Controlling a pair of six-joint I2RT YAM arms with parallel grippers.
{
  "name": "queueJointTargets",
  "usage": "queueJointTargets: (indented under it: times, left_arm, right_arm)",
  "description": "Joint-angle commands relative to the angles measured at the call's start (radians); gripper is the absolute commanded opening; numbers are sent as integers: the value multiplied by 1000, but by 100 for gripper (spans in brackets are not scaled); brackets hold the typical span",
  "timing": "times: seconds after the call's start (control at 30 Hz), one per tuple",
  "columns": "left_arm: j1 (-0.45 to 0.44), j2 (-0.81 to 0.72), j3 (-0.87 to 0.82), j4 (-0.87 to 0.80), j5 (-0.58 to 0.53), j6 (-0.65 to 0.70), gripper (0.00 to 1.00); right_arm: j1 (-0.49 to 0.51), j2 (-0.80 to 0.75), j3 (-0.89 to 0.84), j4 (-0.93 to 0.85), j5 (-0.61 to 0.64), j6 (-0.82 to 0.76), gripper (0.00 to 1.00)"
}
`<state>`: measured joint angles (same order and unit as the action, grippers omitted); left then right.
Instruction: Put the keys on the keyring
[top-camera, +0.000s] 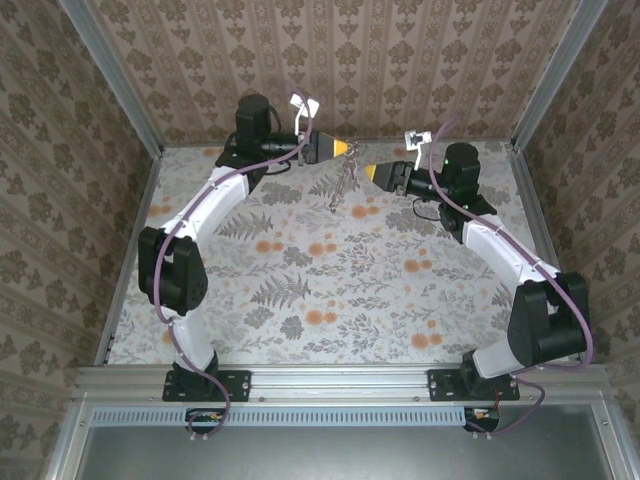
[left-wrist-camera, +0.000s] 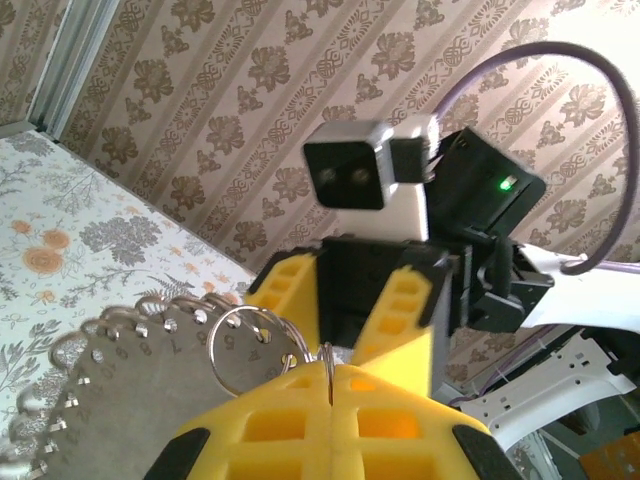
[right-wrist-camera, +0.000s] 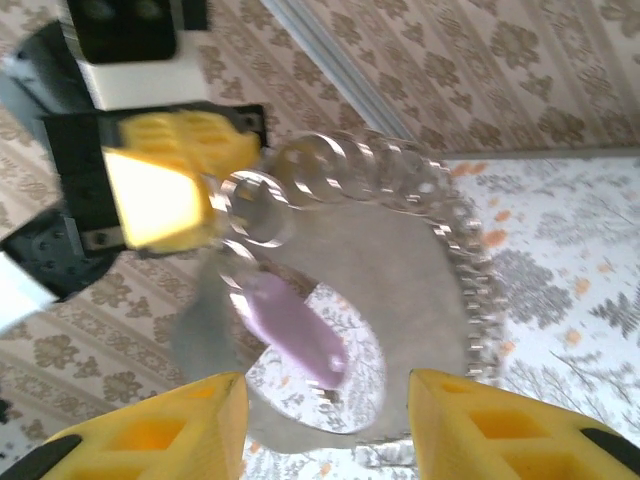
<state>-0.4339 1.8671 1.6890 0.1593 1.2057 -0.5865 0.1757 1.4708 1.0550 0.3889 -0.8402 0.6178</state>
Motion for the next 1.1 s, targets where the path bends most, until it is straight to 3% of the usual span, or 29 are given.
queueJointTargets:
  times: [0.0,0.17,0.77,1.07]
  left_arm:
    - [-12,-60,-3,69,0,-36,0]
    - [-16,-81,-7,71,-20,-47,0]
    - [-60,-97,-10,64,-33,-48,0]
    - [-58,-112,-28,90,-73,-68,0]
  right_arm:
    - [16,-39,-37,91,49,-3,51]
    - [46,-69,-59,82,74,-53,56]
    - [70,-27,52,38,65,-91,55]
    - [90,-51,11,37,41,-99,18]
